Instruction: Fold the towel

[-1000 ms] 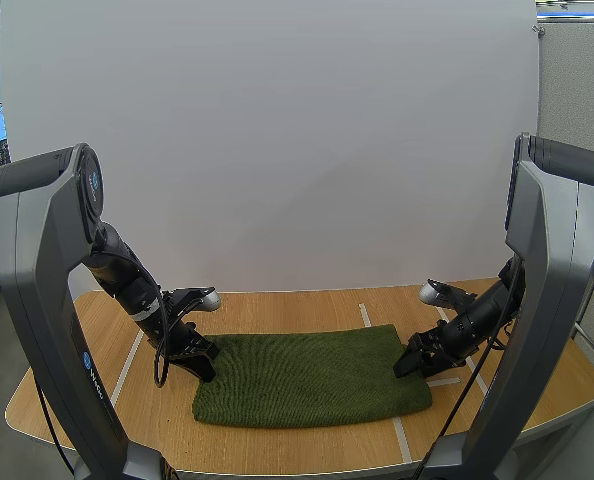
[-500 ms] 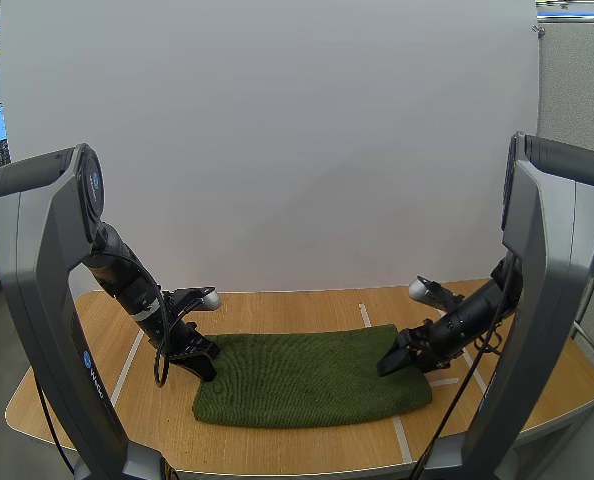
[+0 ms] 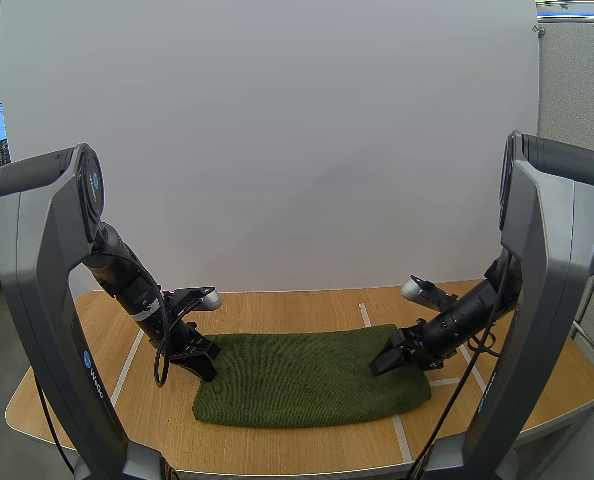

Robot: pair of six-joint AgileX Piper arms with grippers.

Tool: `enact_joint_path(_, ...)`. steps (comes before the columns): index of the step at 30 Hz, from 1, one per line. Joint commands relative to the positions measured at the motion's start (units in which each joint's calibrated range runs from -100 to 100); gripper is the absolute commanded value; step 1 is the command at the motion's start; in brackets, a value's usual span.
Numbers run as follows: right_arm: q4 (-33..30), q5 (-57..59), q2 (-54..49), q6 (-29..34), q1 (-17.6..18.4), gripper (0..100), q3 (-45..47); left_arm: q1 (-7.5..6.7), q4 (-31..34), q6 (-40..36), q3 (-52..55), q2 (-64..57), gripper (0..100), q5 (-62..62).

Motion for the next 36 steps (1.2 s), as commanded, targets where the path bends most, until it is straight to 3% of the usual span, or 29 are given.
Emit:
enact_joint_path(1,0.7,2.1,-0.2,-0.6,1.3,100,0.3,-0.09,0.5,0.6,0.4,1.4,0,-2.0)
enact_joint_path(5,0.8,2.1,-0.2,-0.6,1.3,100,0.3,-0.09,0.5,0.6,0.4,1.4,0,-2.0)
enact_joint_path(6,0.8,2.1,-0.2,-0.6,1.3,96,0.3,-0.09,0.5,0.6,0.4,1.4,0,-2.0)
enact_joint_path(9,0.8,2.1,-0.2,-0.6,1.3,61,0.3,-0.09,0.5,0.6,0.4,1.4,0,-2.0)
enact_joint_path(10,1.2,2.1,-0.2,-0.6,1.3,42,0.3,-0.09,0.5,0.6,0.4,1.4,0,-2.0)
enact_joint_path(12,1.5,2.1,-0.2,-0.6,1.3,19,0.3,-0.09,0.5,0.6,0.4,1.4,0,-2.0)
enact_joint_path(13,1.8,2.1,-0.2,-0.6,1.3,0,0.3,-0.09,0.5,0.6,0.4,1.4,0,-1.8)
enact_joint_path(30,5.7,2.1,-7.2,0.1,1.4,0,0.3,-0.09,0.5,0.6,0.4,1.4,0,0.3)
enact_joint_path(36,5.7,2.1,-10.3,3.1,5.3,0,0.3,-0.09,0.5,1.0,0.4,1.4,0,0.3)
